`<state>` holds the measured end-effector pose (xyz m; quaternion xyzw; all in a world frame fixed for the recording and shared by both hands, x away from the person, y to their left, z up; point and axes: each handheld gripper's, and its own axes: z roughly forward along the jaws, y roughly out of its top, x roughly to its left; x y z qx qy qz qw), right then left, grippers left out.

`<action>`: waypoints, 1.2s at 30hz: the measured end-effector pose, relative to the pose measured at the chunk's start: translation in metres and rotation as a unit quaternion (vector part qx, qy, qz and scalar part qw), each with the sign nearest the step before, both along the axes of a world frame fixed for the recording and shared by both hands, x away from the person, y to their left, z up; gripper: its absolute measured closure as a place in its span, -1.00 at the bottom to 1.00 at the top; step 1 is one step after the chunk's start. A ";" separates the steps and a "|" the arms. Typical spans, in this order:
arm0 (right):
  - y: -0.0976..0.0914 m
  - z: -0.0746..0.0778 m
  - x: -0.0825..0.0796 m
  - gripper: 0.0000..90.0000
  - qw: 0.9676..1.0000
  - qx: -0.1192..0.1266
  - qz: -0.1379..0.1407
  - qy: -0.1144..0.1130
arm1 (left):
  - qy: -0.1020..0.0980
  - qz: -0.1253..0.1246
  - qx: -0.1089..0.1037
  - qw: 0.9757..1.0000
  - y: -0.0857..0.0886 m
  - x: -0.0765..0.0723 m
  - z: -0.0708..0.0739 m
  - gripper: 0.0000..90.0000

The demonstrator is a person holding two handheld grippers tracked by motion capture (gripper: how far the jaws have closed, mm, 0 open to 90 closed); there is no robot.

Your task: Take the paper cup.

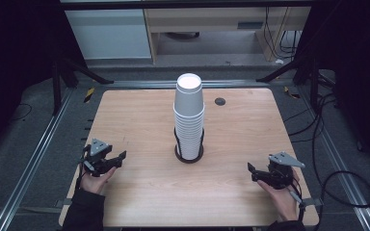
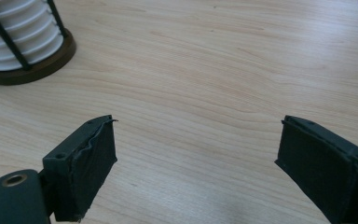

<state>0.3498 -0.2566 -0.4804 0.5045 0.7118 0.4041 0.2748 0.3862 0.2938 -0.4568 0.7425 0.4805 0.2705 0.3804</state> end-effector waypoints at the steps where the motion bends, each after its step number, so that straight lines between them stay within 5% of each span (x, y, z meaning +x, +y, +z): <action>1: 0.001 0.000 0.000 -0.75 1.000 -0.005 0.005 -0.003 | 0.000 -0.004 -0.003 1.000 0.000 0.000 0.001 -0.16; 10: 0.011 0.005 -0.002 -0.75 1.000 -0.003 0.024 -0.009 | -0.002 -0.012 -0.007 1.000 -0.003 -0.001 0.000 -0.16; 22: 0.028 0.046 -0.002 -0.71 0.995 0.034 0.071 -0.055 | 0.014 -0.016 -0.021 1.000 -0.003 0.001 0.002 -0.37; 28: 0.045 0.088 0.007 -0.75 0.989 0.049 0.100 -0.099 | 0.010 -0.024 -0.025 0.999 -0.005 0.000 0.004 -0.45; 31: 0.057 0.121 0.015 -0.77 0.982 0.065 0.121 -0.130 | 0.013 -0.031 -0.022 0.999 -0.007 0.000 0.003 -0.46; 36: 0.069 0.145 0.019 -0.78 0.975 0.085 0.142 -0.150 | 0.014 -0.041 -0.025 0.999 -0.008 0.000 0.003 -0.49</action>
